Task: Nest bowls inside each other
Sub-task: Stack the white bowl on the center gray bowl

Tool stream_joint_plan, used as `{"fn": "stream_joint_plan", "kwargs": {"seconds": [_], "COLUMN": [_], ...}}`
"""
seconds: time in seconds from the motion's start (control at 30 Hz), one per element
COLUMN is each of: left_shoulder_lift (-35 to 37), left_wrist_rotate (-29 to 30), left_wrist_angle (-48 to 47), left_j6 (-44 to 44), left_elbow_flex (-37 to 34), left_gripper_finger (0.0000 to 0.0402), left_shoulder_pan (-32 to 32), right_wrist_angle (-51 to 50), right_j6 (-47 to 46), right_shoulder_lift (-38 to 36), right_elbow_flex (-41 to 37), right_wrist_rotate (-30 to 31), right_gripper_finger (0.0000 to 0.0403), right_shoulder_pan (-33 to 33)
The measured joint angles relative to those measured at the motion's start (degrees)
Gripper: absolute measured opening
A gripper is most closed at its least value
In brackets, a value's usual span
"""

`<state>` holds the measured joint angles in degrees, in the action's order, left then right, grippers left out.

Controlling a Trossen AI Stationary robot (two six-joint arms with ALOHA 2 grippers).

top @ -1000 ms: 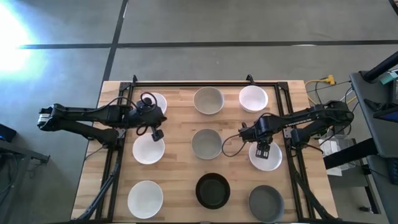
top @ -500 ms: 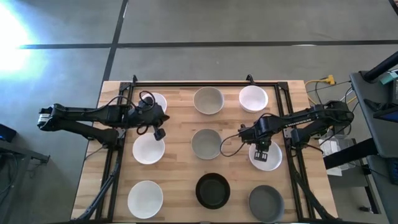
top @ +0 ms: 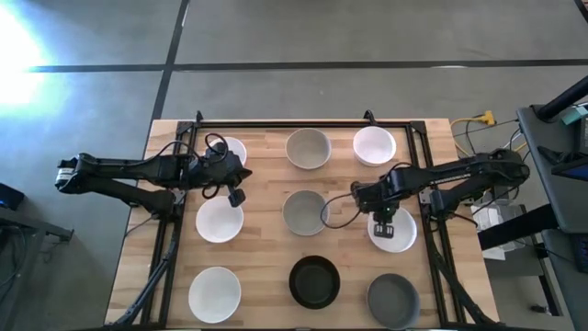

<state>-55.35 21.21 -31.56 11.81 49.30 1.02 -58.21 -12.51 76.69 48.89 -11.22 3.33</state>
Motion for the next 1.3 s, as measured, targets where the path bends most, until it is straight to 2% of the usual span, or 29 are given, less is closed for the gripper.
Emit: {"fn": "stream_joint_plan", "kwargs": {"seconds": [0.17,0.3,0.37,0.57,0.73,0.87,1.3], "left_shoulder_lift": [0.00,0.00,0.00,0.00,0.00,0.00,0.00], "left_wrist_rotate": [0.00,0.00,0.00,0.00,0.00,0.00,0.00], "left_wrist_angle": [-0.03,-0.08,-0.12,-0.18,-0.35,-0.34,-0.32], "left_j6": [0.00,0.00,0.00,0.00,0.00,0.00,-0.17], "left_elbow_flex": [0.00,0.00,0.00,0.00,0.00,0.00,0.00], "left_gripper_finger": [0.0000,0.0000,0.0000,0.0000,0.0000,0.0000,0.0000], "left_shoulder_pan": [0.00,0.00,0.00,0.00,0.00,0.00,0.00], "right_wrist_angle": [3.91,3.29,3.08,2.48,2.42,2.44,3.96], "right_j6": [3.36,4.59,7.49,14.64,17.55,20.02,21.35], "right_shoulder_lift": [-3.51,-4.66,-4.91,-3.91,-3.39,-3.41,-3.35], "right_elbow_flex": [2.92,3.60,3.54,1.41,-1.20,-2.32,-3.92], "right_wrist_rotate": [1.60,8.73,10.04,10.03,10.90,11.49,11.40], "right_gripper_finger": [0.0009,0.0009,0.0014,0.0061,0.0110,0.0132,0.0118], "right_shoulder_pan": [0.00,0.01,-0.02,0.00,0.00,0.00,0.00]}}
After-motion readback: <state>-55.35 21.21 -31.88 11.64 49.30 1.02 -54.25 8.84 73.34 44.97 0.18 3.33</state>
